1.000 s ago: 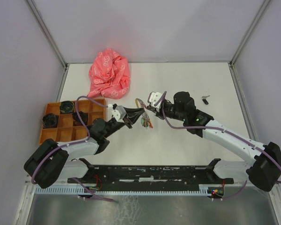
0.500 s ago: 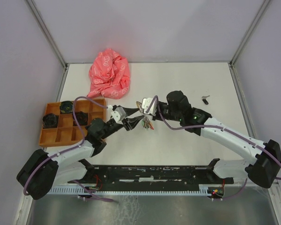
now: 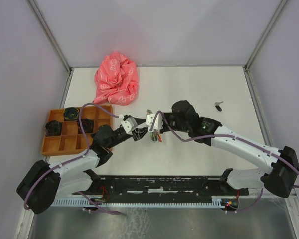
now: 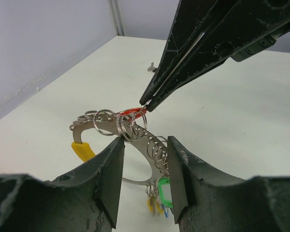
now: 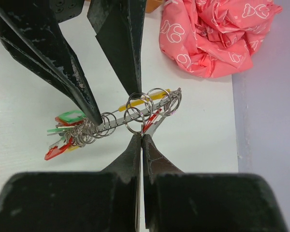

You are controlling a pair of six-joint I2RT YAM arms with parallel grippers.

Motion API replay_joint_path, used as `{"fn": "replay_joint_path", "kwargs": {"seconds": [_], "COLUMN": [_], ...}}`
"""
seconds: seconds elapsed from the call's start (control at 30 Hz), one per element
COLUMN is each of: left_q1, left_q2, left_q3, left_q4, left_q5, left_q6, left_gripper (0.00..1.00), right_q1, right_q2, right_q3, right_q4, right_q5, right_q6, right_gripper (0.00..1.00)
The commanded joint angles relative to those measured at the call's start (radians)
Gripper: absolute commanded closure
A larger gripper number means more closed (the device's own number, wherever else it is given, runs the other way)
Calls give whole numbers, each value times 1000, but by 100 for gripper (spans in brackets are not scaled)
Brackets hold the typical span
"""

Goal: Put the keys on the keyring

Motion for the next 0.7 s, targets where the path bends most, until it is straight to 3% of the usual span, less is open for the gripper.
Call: {"fn": "replay_joint_path", "kwargs": {"seconds": [0.0, 0.17, 0.4, 0.53, 0.67], "left_q1": [-3, -3, -3, -3, -2], "left_q2": [3, -20, -54, -57, -54], "left_q3": [39, 33, 13, -13, -36], "left_q4": [8, 11, 42, 84, 126], "left_q5": [44, 16, -75, -43, 55], "left_q6": [65, 59, 24, 15, 45], "left_gripper": [52, 55, 59, 59, 61], "right_q1": [9, 27, 83, 109, 110], "right_q2": [-31, -34, 3, 14, 6], "right_q3": [23, 10, 92, 96, 87], "right_q4": [93, 111, 9, 14, 33], "right_q5": [19, 63, 185, 266, 222], "right_q6": [-59, -125, -205, -230, -210], "right_gripper": [99, 99, 99, 99, 99]}}
